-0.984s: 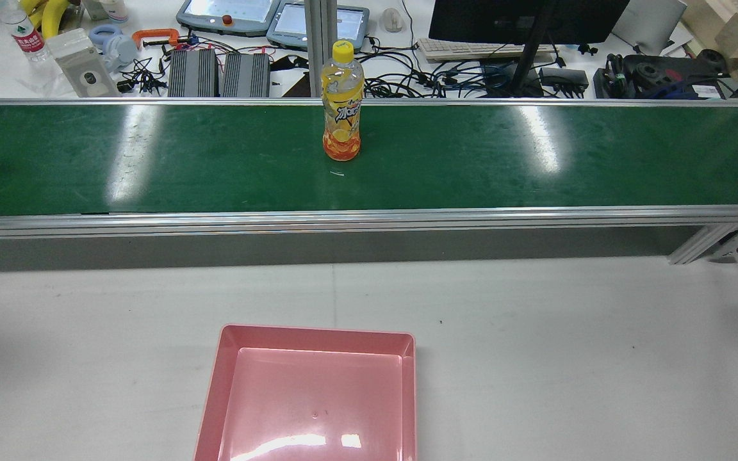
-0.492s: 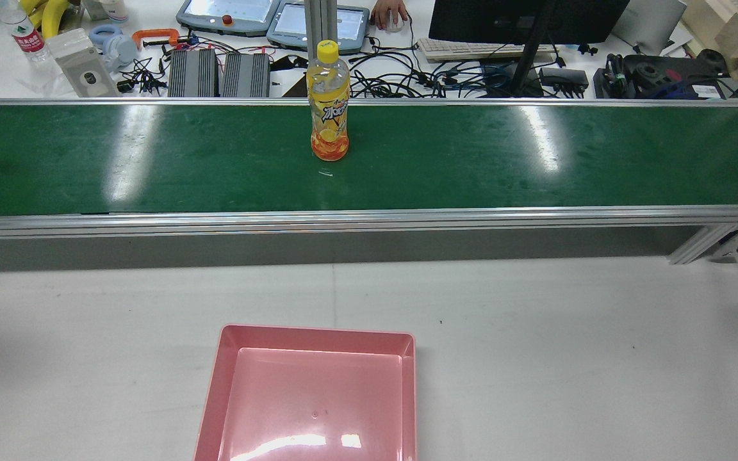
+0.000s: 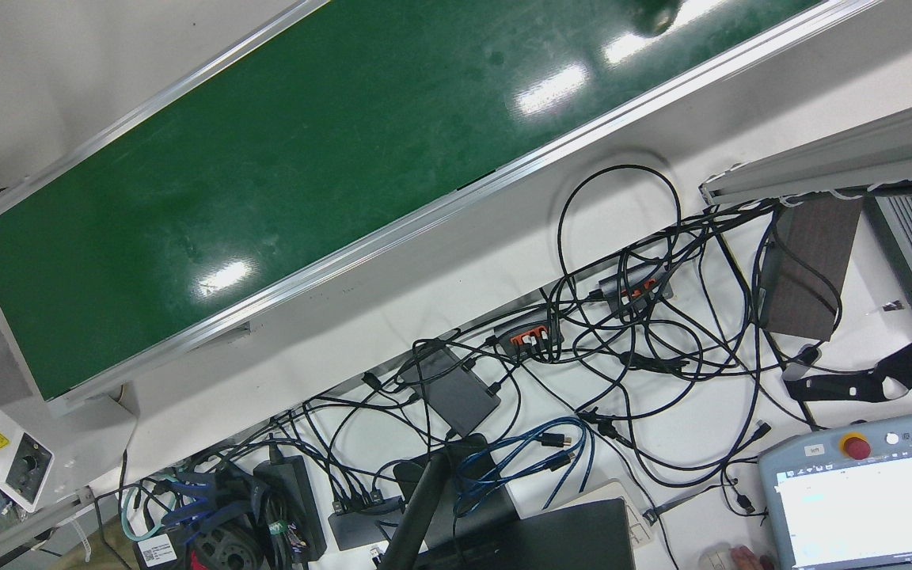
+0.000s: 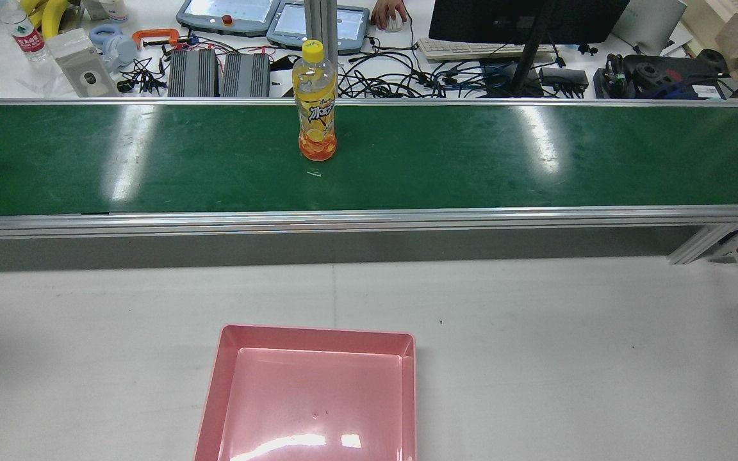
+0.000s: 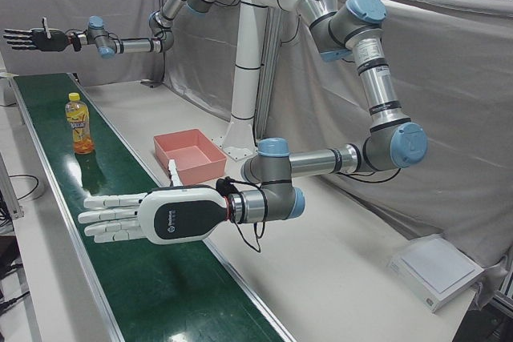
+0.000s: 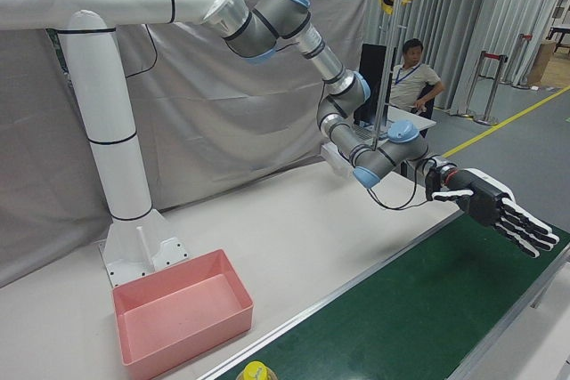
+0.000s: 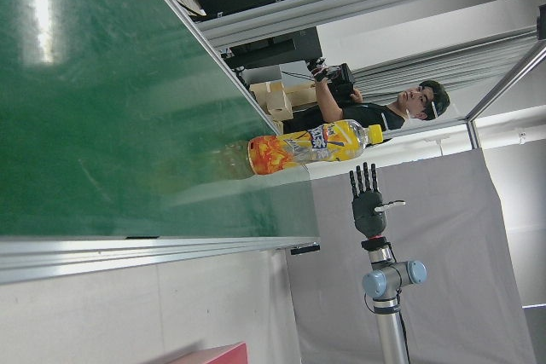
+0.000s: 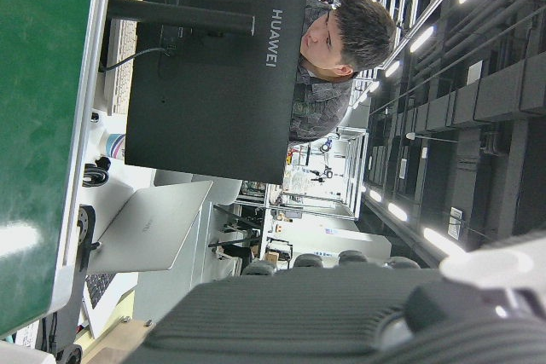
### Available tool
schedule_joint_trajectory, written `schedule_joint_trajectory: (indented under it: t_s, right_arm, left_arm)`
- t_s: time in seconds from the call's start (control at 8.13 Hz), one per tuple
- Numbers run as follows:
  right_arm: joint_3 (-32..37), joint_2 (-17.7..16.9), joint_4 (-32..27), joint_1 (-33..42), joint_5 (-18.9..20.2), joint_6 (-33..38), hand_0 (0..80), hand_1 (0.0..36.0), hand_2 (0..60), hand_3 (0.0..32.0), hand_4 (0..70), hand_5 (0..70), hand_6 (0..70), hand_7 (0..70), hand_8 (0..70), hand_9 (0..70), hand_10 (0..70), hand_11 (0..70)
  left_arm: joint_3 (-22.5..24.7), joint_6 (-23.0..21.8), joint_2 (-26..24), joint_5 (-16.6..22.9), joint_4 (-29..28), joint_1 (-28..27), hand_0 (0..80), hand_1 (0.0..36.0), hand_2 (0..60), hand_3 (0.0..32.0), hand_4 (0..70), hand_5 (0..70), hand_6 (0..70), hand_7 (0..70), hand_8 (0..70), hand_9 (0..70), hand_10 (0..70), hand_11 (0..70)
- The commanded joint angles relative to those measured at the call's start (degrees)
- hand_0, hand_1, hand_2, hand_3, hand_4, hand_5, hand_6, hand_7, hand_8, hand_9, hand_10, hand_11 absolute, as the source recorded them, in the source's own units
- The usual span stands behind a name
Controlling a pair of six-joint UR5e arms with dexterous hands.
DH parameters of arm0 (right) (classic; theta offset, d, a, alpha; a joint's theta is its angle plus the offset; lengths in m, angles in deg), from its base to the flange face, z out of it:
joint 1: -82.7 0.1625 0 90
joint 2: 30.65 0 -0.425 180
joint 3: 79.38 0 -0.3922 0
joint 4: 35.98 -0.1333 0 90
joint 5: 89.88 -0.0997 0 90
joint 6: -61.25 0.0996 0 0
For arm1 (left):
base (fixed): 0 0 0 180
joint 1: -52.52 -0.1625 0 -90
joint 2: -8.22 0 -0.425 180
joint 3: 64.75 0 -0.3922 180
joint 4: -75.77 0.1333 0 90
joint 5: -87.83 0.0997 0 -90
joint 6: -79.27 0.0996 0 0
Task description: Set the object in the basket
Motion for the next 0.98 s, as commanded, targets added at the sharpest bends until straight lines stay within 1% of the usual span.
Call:
schedule_joint_trajectory:
  t_s: [0.0,0.12,0.25,0.37,0.49,0.74,0.86]
  right_arm:
    - [0.0,0.0,0.0,0.0,0.0,0.0,0.0,0.0,0.0,0.0,0.0,0.0,0.0,0.0,0.0,0.0,0.0,0.0]
    - [0.0,0.0,0.0,0.0,0.0,0.0,0.0,0.0,0.0,0.0,0.0,0.0,0.0,0.0,0.0,0.0,0.0,0.0]
    - [0.0,0.0,0.0,0.0,0.0,0.0,0.0,0.0,0.0,0.0,0.0,0.0,0.0,0.0,0.0,0.0,0.0,0.0]
    - [0.0,0.0,0.0,0.0,0.0,0.0,0.0,0.0,0.0,0.0,0.0,0.0,0.0,0.0,0.0,0.0,0.0,0.0]
    - [0.0,0.0,0.0,0.0,0.0,0.0,0.0,0.0,0.0,0.0,0.0,0.0,0.0,0.0,0.0,0.0,0.0,0.0]
    - [0.0,0.0,0.0,0.0,0.0,0.0,0.0,0.0,0.0,0.0,0.0,0.0,0.0,0.0,0.0,0.0,0.0,0.0]
    - [0.0,0.0,0.0,0.0,0.0,0.0,0.0,0.0,0.0,0.0,0.0,0.0,0.0,0.0,0.0,0.0,0.0,0.0]
  left_arm:
    - [0.05,-0.03,-0.05,0.0,0.0,-0.17,51.7,10.2,0.0,0.0,6.2,2.1,0.0,0.0,0.0,0.0,3.3,6.7]
    - [0.14,0.4,0.03,0.0,0.0,-1.22,51.9,10.0,0.0,0.0,6.2,2.0,0.0,0.0,0.0,0.0,3.6,7.1]
    - [1.27,1.71,-0.05,0.0,1.91,-3.49,52.5,10.3,0.0,0.0,6.4,2.5,0.0,0.0,0.0,0.0,3.9,7.6]
    - [1.98,3.47,-0.58,0.0,3.59,-4.38,52.7,10.3,0.0,0.0,6.4,3.1,0.0,0.0,0.0,0.0,3.8,7.4]
    - [2.07,3.57,-1.02,0.0,4.91,-5.61,52.9,10.4,0.0,0.0,6.4,4.1,0.0,0.0,0.0,0.0,4.0,7.8]
    - [2.07,4.53,-6.62,-0.09,9.47,-5.97,52.1,10.0,0.0,0.0,6.0,3.9,0.0,0.0,0.0,0.0,4.2,8.0]
    - [1.99,4.54,-9.17,-0.17,10.71,-6.93,51.7,10.0,0.0,0.0,5.4,3.5,0.0,0.0,0.0,0.0,4.4,8.2]
